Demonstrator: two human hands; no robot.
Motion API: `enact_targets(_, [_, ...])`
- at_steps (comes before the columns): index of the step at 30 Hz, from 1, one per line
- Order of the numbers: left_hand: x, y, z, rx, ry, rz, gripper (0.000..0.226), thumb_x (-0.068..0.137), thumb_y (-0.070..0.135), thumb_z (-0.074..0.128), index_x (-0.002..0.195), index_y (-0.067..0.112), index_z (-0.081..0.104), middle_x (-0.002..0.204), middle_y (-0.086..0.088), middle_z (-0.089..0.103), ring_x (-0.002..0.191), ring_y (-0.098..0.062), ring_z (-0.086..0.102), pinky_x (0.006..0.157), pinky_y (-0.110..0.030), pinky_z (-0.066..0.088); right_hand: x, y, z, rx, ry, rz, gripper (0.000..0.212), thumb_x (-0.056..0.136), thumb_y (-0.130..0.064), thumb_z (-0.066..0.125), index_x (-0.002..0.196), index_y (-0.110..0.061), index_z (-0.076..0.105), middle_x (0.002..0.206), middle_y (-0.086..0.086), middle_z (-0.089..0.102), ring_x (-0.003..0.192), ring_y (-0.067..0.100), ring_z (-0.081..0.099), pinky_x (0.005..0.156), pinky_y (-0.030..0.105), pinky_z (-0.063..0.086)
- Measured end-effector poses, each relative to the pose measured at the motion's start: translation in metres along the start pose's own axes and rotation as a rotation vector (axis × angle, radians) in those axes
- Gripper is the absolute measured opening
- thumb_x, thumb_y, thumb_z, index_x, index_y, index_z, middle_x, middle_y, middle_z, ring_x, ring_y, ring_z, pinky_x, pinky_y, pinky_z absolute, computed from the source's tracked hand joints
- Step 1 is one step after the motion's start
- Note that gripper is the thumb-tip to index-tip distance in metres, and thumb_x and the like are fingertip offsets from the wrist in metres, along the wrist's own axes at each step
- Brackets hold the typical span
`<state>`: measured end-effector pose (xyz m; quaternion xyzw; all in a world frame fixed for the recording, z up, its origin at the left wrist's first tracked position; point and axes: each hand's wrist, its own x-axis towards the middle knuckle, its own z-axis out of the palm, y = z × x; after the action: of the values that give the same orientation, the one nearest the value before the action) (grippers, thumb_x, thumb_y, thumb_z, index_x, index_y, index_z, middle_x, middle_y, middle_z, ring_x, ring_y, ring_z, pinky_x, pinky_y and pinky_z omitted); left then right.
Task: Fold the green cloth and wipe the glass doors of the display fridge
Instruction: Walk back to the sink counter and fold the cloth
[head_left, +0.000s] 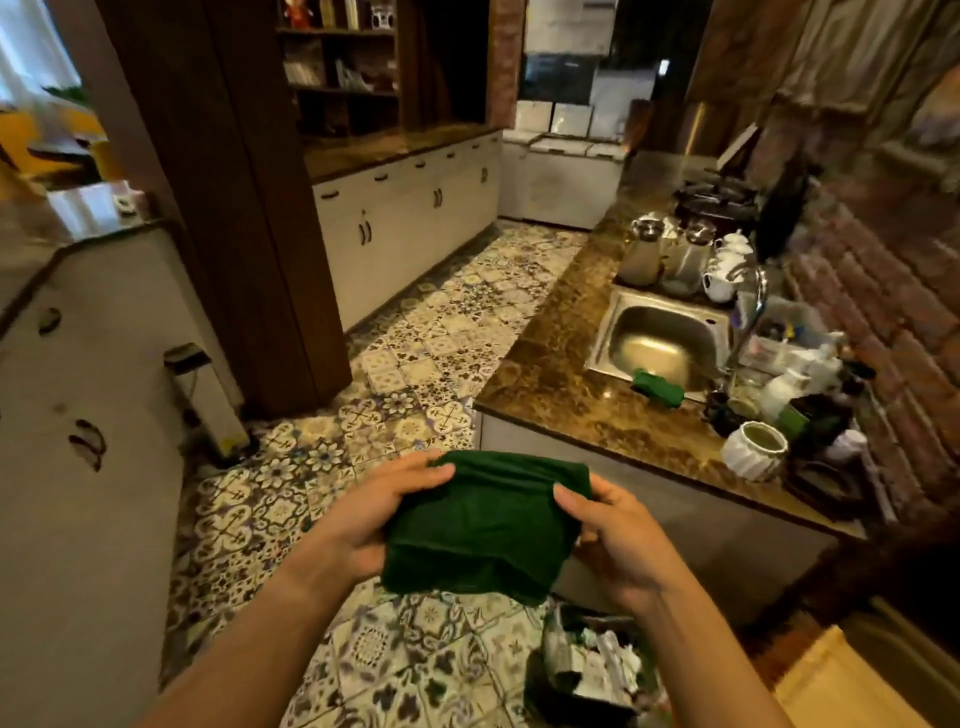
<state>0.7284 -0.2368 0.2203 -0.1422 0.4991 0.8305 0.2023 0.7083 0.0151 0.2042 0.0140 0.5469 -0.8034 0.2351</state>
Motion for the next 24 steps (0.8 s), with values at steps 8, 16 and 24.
enact_targets(8, [0.140, 0.073, -0.015, 0.616, 0.052, 0.163, 0.028, 0.078, -0.011, 0.072, 0.083, 0.017, 0.071, 0.083, -0.006, 0.074, 0.073, -0.019, 0.073, 0.055, -0.025, 0.055, 0.100, -0.014, -0.001, -0.089, 0.289, -0.050, 0.020, 0.090, -0.033, 0.066, 0.105, -0.021, 0.072, 0.106, 0.004, 0.076, 0.094, 0.019, 0.073, 0.076, 0.031, 0.060])
enact_targets(16, [0.302, 0.133, -0.026, 0.859, -0.035, 0.191, 0.041, 0.075, -0.009, 0.075, 0.067, 0.031, 0.072, 0.077, 0.001, 0.072, 0.082, -0.021, 0.068, 0.071, -0.032, 0.053, 0.234, -0.026, -0.030, 0.059, 0.490, -0.135, 0.015, 0.096, -0.016, 0.063, 0.090, -0.021, 0.076, 0.091, 0.001, 0.078, 0.077, 0.012, 0.074, 0.052, 0.021, 0.055])
enact_targets(24, [0.458, 0.191, -0.016, 0.999, -0.162, 0.083, 0.031, 0.076, -0.002, 0.079, 0.071, 0.028, 0.071, 0.085, -0.002, 0.070, 0.089, -0.027, 0.066, 0.077, -0.036, 0.049, 0.354, -0.048, -0.072, 0.162, 0.617, -0.081, 0.016, 0.094, -0.018, 0.066, 0.087, -0.024, 0.079, 0.097, 0.002, 0.078, 0.084, 0.014, 0.075, 0.055, 0.022, 0.055])
